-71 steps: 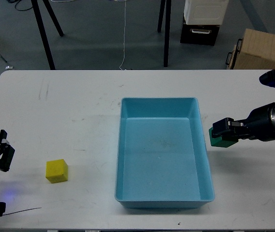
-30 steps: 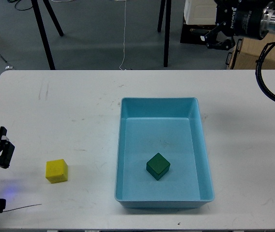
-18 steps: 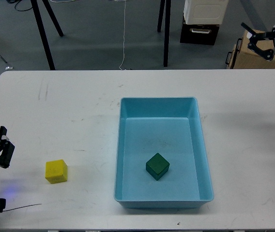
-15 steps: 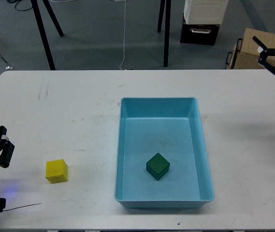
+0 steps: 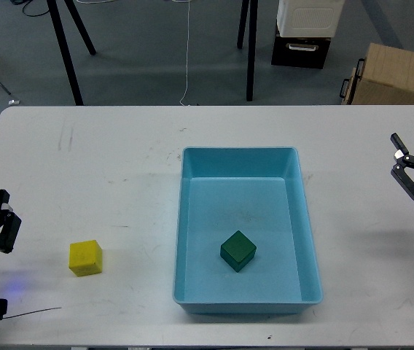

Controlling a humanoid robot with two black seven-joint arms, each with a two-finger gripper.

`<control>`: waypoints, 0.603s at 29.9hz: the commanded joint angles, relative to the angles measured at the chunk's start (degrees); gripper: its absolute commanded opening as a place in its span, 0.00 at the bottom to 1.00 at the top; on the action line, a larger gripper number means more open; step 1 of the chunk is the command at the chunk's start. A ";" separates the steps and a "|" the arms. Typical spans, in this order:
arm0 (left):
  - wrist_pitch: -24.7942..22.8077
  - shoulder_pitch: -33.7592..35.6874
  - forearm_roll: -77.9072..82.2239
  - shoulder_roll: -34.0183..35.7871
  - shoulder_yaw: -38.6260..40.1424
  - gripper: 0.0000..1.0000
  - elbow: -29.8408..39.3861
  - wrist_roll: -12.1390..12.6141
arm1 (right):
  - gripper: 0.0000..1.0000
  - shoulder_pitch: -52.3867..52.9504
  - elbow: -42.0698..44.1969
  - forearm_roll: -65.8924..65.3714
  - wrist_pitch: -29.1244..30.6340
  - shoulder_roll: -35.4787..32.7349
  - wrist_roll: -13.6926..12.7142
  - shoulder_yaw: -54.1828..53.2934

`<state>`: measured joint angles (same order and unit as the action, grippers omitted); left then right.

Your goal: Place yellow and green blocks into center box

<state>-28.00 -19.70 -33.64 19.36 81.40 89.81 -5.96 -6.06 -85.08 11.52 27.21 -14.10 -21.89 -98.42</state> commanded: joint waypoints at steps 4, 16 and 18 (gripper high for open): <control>0.00 1.59 -4.42 0.24 1.47 1.00 0.19 -9.42 | 1.00 0.00 -0.78 -0.62 -4.53 -0.84 -0.09 1.12; 0.00 12.05 1.12 1.03 3.50 1.00 -3.95 -10.12 | 1.00 -1.40 -6.05 -2.38 -9.01 -0.41 0.00 0.42; 0.00 13.54 0.95 3.92 6.13 1.00 -2.36 -10.65 | 1.00 -2.54 -8.16 -2.38 -11.55 -0.05 0.00 -0.37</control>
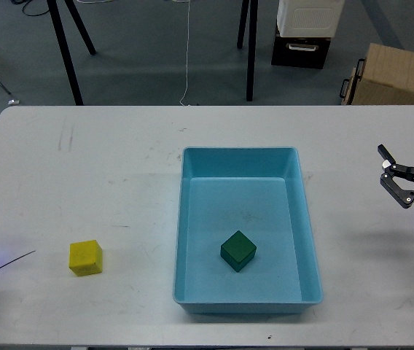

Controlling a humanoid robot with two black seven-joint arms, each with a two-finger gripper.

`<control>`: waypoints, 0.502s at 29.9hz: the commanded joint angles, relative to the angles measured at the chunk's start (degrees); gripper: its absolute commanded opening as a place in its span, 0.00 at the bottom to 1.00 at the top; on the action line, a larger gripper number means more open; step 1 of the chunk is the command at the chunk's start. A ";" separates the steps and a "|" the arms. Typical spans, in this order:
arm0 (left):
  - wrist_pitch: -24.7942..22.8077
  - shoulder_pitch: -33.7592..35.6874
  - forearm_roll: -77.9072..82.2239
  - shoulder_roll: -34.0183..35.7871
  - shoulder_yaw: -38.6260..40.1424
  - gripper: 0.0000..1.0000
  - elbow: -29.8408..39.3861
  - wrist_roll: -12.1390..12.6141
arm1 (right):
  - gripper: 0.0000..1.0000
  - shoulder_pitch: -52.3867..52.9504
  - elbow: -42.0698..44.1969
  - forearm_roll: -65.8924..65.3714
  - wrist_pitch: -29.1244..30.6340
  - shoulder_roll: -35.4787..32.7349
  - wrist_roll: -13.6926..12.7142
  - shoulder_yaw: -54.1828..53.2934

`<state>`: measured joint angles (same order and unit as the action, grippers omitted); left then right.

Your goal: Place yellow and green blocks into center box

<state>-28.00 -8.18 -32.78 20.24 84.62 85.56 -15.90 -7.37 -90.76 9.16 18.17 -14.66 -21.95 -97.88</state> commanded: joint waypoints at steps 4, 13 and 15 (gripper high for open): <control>0.00 2.73 -0.18 12.86 3.89 1.00 4.43 -6.06 | 1.00 -2.29 -3.64 0.07 -5.43 2.35 0.15 -3.01; 0.00 5.27 3.67 38.19 -1.81 1.00 5.59 -8.45 | 1.00 -2.82 -3.99 0.77 -4.90 4.90 -0.02 -6.80; 0.00 8.96 10.15 41.36 -5.67 1.00 5.14 -8.44 | 1.00 -2.82 -4.16 1.03 -4.90 5.08 -0.02 -7.85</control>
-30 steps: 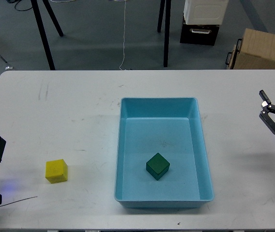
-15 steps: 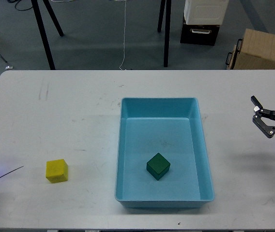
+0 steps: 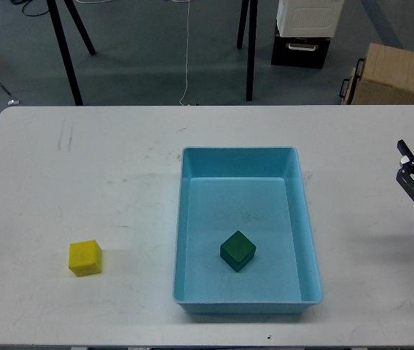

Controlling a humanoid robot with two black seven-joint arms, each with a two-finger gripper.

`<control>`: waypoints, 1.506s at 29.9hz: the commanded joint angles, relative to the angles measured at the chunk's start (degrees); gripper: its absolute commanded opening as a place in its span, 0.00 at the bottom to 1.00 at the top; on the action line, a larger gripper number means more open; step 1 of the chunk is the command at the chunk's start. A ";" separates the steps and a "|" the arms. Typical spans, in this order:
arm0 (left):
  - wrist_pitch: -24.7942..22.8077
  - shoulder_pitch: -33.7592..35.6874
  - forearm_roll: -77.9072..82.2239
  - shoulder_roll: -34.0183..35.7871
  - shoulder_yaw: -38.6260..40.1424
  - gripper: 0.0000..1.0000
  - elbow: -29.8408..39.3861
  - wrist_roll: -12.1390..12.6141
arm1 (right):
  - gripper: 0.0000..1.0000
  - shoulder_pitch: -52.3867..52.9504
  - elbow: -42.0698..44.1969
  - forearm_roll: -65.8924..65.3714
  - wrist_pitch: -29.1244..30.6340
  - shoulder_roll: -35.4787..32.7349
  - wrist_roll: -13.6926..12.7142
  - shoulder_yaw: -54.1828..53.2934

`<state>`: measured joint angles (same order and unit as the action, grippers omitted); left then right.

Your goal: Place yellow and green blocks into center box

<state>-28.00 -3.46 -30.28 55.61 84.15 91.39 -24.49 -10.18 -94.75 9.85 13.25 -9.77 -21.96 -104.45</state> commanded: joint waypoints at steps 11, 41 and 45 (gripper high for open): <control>0.00 30.77 33.18 8.99 -31.83 1.00 -0.86 0.23 | 1.00 0.95 0.27 0.26 0.11 3.09 -0.01 -1.98; 1.81 99.52 67.27 -10.43 -125.80 1.00 -1.73 15.26 | 1.00 -0.28 0.18 0.17 0.20 5.47 -0.80 1.01; 1.55 99.96 74.83 -10.61 -130.90 1.00 -3.06 15.35 | 1.00 -0.54 0.27 0.08 0.20 5.38 -0.80 0.74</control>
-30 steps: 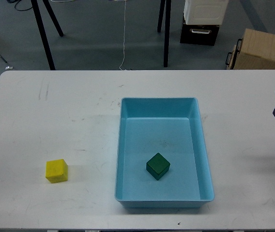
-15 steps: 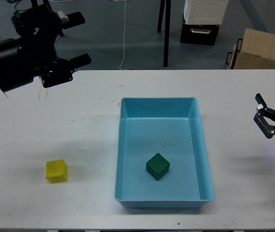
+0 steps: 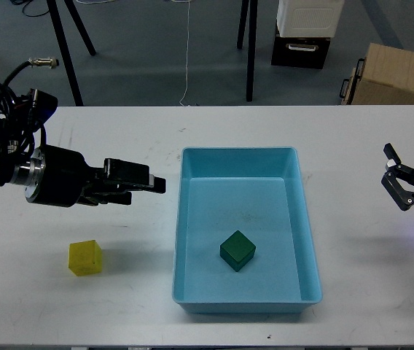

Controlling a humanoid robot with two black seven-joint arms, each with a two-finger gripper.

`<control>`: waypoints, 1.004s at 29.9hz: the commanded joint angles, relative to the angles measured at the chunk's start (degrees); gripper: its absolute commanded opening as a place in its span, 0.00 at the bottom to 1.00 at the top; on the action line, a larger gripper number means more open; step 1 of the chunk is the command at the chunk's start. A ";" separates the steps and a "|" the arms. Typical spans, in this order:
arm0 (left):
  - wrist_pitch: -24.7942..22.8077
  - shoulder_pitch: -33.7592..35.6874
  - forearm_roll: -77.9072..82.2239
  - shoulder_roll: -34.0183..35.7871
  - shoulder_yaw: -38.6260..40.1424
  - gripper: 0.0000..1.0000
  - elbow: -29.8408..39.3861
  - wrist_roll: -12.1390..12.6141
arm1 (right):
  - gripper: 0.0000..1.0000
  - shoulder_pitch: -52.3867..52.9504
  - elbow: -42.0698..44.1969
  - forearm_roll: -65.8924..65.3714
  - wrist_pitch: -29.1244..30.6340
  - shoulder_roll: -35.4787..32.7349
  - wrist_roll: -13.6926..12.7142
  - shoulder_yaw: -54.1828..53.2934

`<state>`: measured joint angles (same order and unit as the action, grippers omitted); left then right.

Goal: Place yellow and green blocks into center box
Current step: 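Bring the left gripper down toward the yellow cube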

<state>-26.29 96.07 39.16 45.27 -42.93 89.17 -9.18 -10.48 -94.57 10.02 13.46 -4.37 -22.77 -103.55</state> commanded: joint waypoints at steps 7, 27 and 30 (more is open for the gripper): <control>0.18 -0.53 8.04 -0.45 -7.87 1.00 -0.93 -0.04 | 1.00 -0.33 0.18 -0.09 -0.01 0.06 0.01 0.45; 0.45 -8.27 12.61 -0.80 -7.87 1.00 -6.46 0.04 | 1.00 -0.42 0.09 -0.09 -0.01 -0.02 0.01 0.45; 0.45 -9.67 12.61 -0.89 -7.35 1.00 -7.25 0.04 | 1.00 -0.42 0.09 -0.18 -0.01 -0.02 0.01 0.45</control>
<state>-25.83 87.72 51.76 44.53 -50.80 82.67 -9.15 -10.88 -94.48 9.93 13.45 -4.40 -22.76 -103.09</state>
